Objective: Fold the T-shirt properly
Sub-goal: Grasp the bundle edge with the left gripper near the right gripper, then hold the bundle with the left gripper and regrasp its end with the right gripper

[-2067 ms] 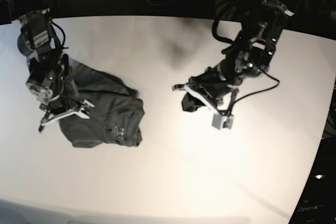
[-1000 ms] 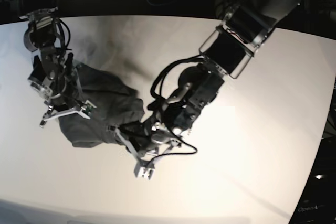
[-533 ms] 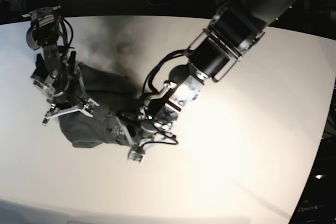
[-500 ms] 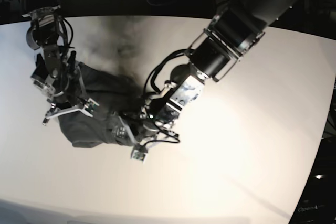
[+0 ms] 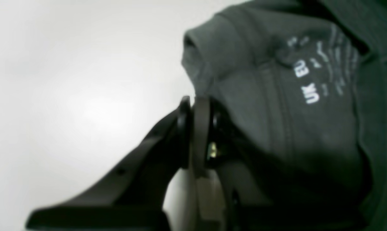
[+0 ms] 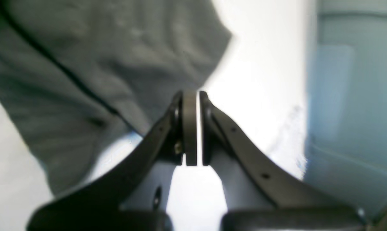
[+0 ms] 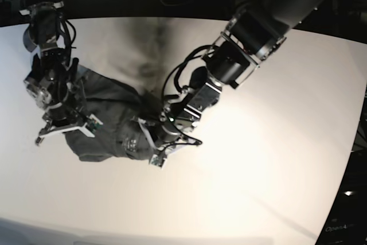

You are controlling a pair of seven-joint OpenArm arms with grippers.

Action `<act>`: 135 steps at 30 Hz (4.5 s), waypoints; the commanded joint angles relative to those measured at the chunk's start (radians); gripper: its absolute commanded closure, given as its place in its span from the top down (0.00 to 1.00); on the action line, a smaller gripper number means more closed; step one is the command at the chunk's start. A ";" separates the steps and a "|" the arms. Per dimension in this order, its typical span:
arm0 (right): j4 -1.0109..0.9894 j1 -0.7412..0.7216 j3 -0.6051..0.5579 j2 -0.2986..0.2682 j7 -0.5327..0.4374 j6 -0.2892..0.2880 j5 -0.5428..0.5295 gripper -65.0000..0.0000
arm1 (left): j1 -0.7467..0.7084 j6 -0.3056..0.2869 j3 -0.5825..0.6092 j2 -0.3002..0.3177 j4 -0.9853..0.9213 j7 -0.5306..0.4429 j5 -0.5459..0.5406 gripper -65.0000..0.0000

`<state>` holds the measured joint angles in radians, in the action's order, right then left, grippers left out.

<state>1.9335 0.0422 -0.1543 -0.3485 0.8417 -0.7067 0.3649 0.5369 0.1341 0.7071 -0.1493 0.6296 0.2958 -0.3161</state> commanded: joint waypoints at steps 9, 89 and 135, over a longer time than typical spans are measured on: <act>0.013 -0.060 0.256 0.102 0.046 0.009 0.009 0.00 | -0.039 0.005 -0.008 0.030 0.184 0.116 -0.005 0.04; 0.011 -0.064 0.664 0.490 0.298 0.009 -0.218 0.23 | 0.018 -0.083 -0.045 -0.008 -0.123 -0.129 0.054 0.04; -0.174 -0.100 0.658 0.495 0.459 0.009 -0.381 0.32 | 0.016 -0.081 -0.045 -0.008 -0.123 -0.128 0.056 0.04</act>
<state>1.7477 -0.0441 0.5083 0.1497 1.3010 -0.6956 -0.0082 0.5457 0.0410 0.6628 -0.1558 0.5106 0.1104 -0.2653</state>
